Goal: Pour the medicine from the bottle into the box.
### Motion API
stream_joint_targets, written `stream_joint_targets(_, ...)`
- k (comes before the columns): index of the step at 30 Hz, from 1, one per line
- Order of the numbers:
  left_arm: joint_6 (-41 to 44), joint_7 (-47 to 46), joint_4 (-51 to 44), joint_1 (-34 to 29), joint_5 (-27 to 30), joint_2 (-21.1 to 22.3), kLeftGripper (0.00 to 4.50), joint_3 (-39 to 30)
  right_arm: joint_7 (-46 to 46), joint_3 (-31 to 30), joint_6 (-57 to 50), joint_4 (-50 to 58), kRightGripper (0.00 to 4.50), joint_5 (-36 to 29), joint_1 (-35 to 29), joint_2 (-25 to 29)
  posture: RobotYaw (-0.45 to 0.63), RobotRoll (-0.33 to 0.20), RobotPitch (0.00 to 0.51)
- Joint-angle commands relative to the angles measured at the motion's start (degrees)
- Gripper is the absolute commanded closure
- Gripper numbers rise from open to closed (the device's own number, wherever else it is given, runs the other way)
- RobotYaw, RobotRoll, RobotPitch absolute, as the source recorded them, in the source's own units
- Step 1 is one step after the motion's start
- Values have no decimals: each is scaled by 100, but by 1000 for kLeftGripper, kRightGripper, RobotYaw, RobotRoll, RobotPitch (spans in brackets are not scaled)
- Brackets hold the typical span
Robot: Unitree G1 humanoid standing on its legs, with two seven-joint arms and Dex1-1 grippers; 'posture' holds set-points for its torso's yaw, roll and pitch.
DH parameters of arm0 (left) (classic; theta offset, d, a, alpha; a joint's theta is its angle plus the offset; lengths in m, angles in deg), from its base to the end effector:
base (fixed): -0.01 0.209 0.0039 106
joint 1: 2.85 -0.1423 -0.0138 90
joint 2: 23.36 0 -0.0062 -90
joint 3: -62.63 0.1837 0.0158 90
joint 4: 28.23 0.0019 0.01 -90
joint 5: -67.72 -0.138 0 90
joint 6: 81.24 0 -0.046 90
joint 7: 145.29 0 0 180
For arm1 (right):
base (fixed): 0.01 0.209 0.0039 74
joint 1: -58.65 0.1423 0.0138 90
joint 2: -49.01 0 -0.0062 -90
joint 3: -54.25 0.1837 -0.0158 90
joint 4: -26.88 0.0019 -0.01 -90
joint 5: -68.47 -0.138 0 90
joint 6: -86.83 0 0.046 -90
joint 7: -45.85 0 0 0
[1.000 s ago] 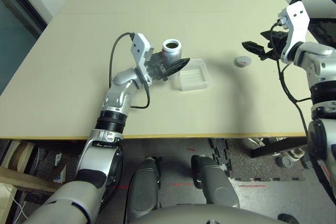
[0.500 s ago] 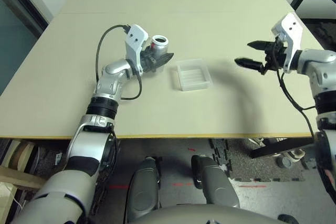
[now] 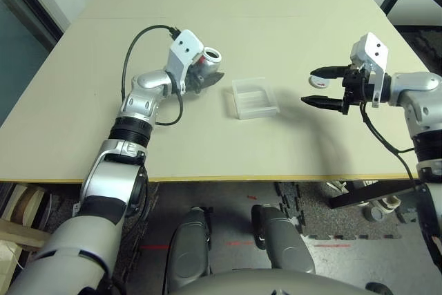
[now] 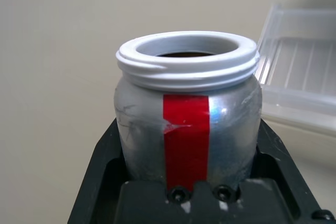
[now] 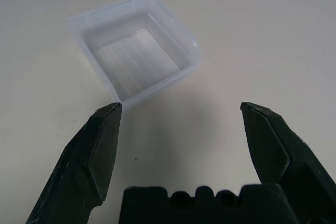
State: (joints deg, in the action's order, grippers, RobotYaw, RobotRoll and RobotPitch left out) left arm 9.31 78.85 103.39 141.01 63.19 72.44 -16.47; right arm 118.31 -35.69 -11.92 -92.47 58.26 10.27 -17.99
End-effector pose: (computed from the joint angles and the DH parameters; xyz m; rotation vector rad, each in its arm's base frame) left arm 0.3537 0.1697 0.1776 0.6135 0.0379 -0.8183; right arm 0.3127 -0.2776 0.1893 -0.4144 0.1611 1.0328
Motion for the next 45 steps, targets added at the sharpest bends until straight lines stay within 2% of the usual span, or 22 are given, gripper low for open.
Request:
stream_joint_targets(1,-684,-401,116,304,-833,165,1870,517,-57,-68,-28,126,0,-35,-94,-71,-164,0,132)
stream_joint_targets(4,-1603,-1430,402,747,-2144,382,1870,1303,-101,-54,-83,141,0,-62,-111,-129,-158,0,129)
stream_joint_targets(8,-2731,-3332,840,1565,-4318,653,1870,2750,-151,-15,-167,125,0,-103,-123,-190,-149,0,126)
stream_joint_targets(11,-3208,-4519,1226,2107,-5283,498,1870,3455,-190,-25,-198,98,0,-109,-131,-234,-138,0,122)
stream_joint_targets(18,-3458,-6099,2220,2912,-6493,-6,1870,4425,-205,-68,-164,14,0,-65,-89,-310,-130,0,119)
stream_joint_targets(24,-3294,-6528,2775,3187,-6920,-274,1870,4849,-211,-41,-190,32,0,-91,-74,-350,-132,0,122)
stream_joint_targets(30,-3361,-6610,2849,3111,-7001,-355,1870,4978,-224,6,-290,79,0,-168,-86,-379,-130,0,128)
stream_joint_targets(35,-3438,-6068,3071,3037,-6477,-332,1870,4563,-222,-19,-310,75,0,-191,-81,-384,-126,0,133)
stream_joint_targets(38,-3478,-5312,3220,2926,-5720,-277,1870,3910,-192,-89,-219,42,0,-120,-87,-369,-127,0,134)
stream_joint_targets(39,-3438,-4920,3274,2857,-5313,-274,1870,3554,-184,-99,-207,40,0,-112,-91,-367,-127,0,134)
stream_joint_targets(41,-3364,-4545,3260,2824,-4964,-216,1870,3223,-179,-99,-212,42,0,-123,-94,-367,-124,0,134)
stream_joint_targets(45,-2502,-2347,3266,2432,-2650,-447,1870,1192,-114,-154,-160,6,0,-99,-71,-336,-119,0,136)
